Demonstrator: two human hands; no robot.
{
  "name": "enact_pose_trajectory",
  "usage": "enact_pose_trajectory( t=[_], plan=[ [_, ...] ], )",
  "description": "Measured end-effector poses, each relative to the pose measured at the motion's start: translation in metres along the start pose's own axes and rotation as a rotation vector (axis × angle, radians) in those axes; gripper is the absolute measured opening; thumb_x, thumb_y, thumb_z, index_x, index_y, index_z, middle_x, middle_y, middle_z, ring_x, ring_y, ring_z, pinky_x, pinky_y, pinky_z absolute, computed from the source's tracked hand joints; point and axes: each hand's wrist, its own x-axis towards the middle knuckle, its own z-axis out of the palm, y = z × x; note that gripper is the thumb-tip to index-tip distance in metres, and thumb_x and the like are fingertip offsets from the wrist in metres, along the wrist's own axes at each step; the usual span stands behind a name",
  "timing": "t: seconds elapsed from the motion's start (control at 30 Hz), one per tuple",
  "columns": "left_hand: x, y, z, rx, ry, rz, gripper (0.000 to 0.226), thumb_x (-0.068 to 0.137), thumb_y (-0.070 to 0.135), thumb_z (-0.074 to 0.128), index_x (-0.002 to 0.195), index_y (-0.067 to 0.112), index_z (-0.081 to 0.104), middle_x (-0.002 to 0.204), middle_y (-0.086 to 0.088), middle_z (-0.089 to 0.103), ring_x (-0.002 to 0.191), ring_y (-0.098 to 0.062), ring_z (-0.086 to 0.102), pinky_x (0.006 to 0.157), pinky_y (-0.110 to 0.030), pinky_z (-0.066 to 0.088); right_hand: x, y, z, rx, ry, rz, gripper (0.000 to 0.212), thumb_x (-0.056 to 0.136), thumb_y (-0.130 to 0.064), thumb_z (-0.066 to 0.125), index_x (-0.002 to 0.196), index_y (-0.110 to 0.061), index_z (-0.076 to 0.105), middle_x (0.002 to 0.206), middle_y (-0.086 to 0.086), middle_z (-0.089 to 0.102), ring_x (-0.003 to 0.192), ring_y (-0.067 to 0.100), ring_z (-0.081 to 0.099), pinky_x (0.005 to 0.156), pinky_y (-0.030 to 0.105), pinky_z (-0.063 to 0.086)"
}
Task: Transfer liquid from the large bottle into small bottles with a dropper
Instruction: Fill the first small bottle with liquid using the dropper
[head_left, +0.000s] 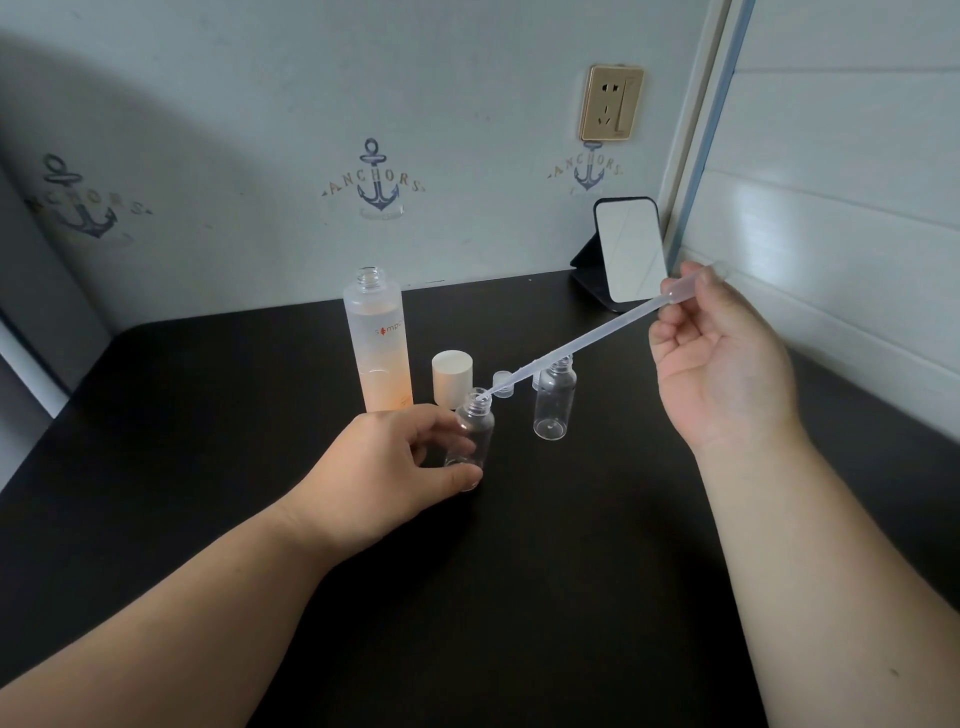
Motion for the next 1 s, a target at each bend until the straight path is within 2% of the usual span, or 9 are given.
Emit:
enact_pose_trajectory(
  t=[0.27, 0.4, 0.47, 0.6, 0.67, 0.73, 0.87, 0.93, 1.0],
  plan=[
    [0.000, 0.004, 0.003, -0.009, -0.014, -0.030, 0.033, 0.080, 0.043, 0.082, 0.108, 0.035, 0.068, 0.096, 0.040, 0.066, 0.069, 0.001, 0.058, 0.064, -0.011, 0.045, 0.000, 0.004, 0.001, 0.038, 0.021, 0.078, 0.011, 0.095, -0.016, 0.064, 0.093, -0.007, 0.071, 0.082, 0.005, 0.069, 0.067, 0.012, 0.061, 0.067, 0.021, 0.052],
    [-0.004, 0.007, 0.001, 0.032, -0.016, 0.036, 0.024, 0.082, 0.044, 0.079, 0.103, 0.038, 0.068, 0.077, 0.020, 0.065, 0.062, -0.005, 0.055, 0.056, -0.015, 0.042, 0.000, 0.005, 0.000, 0.064, 0.007, 0.088, 0.012, 0.097, -0.015, 0.063, 0.094, -0.005, 0.069, 0.080, 0.005, 0.069, 0.067, 0.012, 0.062, 0.066, 0.021, 0.052],
    [-0.007, 0.008, -0.004, 0.003, 0.009, 0.081, 0.027, 0.083, 0.044, 0.076, 0.108, 0.042, 0.067, 0.079, 0.024, 0.067, 0.064, -0.007, 0.056, 0.058, -0.016, 0.044, 0.000, 0.005, -0.001, 0.080, -0.002, 0.098, 0.012, 0.097, -0.015, 0.064, 0.095, -0.005, 0.069, 0.081, 0.005, 0.069, 0.067, 0.012, 0.062, 0.066, 0.021, 0.052],
    [-0.016, 0.004, -0.013, -0.197, 0.391, 0.090, 0.028, 0.081, 0.031, 0.060, 0.108, 0.032, 0.069, 0.090, 0.016, 0.072, 0.079, -0.014, 0.066, 0.070, -0.027, 0.054, 0.000, 0.006, -0.001, 0.115, -0.014, 0.115, 0.012, 0.093, -0.015, 0.067, 0.098, -0.004, 0.070, 0.084, 0.007, 0.069, 0.070, 0.013, 0.064, 0.066, 0.022, 0.052],
    [-0.015, 0.001, -0.013, -0.183, 0.645, 0.033, 0.021, 0.081, 0.027, 0.059, 0.100, 0.038, 0.059, 0.089, 0.015, 0.063, 0.083, -0.008, 0.062, 0.068, -0.025, 0.051, -0.001, 0.007, 0.000, 0.123, -0.014, 0.120, 0.013, 0.090, -0.015, 0.070, 0.097, -0.003, 0.071, 0.085, 0.008, 0.070, 0.071, 0.014, 0.066, 0.066, 0.023, 0.053],
    [-0.007, -0.002, -0.013, -0.211, 0.761, -0.057, 0.032, 0.080, 0.030, 0.064, 0.107, 0.037, 0.051, 0.096, 0.015, 0.056, 0.088, -0.002, 0.058, 0.073, -0.021, 0.047, -0.001, 0.008, 0.000, 0.113, -0.015, 0.124, 0.013, 0.092, -0.014, 0.069, 0.098, -0.003, 0.070, 0.086, 0.008, 0.071, 0.071, 0.014, 0.066, 0.066, 0.024, 0.053],
    [0.013, -0.011, -0.011, -0.308, 0.528, -0.217, 0.076, 0.086, 0.037, 0.076, 0.149, 0.030, 0.034, 0.135, 0.018, 0.050, 0.118, -0.002, 0.053, 0.097, -0.027, 0.045, 0.000, 0.010, 0.000, 0.108, -0.010, 0.133, 0.013, 0.095, -0.014, 0.066, 0.102, -0.004, 0.070, 0.086, 0.008, 0.072, 0.070, 0.014, 0.066, 0.067, 0.024, 0.054],
    [0.019, -0.014, -0.008, -0.247, 0.452, -0.239, 0.076, 0.088, 0.045, 0.073, 0.151, 0.032, 0.032, 0.125, 0.026, 0.051, 0.113, 0.000, 0.053, 0.091, -0.023, 0.045, 0.000, 0.011, 0.000, 0.093, -0.010, 0.125, 0.012, 0.096, -0.015, 0.065, 0.099, -0.005, 0.072, 0.085, 0.007, 0.072, 0.070, 0.013, 0.066, 0.067, 0.024, 0.055],
    [0.023, -0.015, -0.006, -0.169, 0.449, -0.264, 0.055, 0.091, 0.048, 0.068, 0.137, 0.035, 0.042, 0.107, 0.029, 0.054, 0.097, 0.001, 0.057, 0.074, -0.017, 0.042, 0.000, 0.013, 0.000, 0.075, -0.018, 0.116, 0.013, 0.096, -0.017, 0.064, 0.098, -0.006, 0.071, 0.084, 0.005, 0.072, 0.070, 0.013, 0.066, 0.068, 0.023, 0.054]
  ],
)
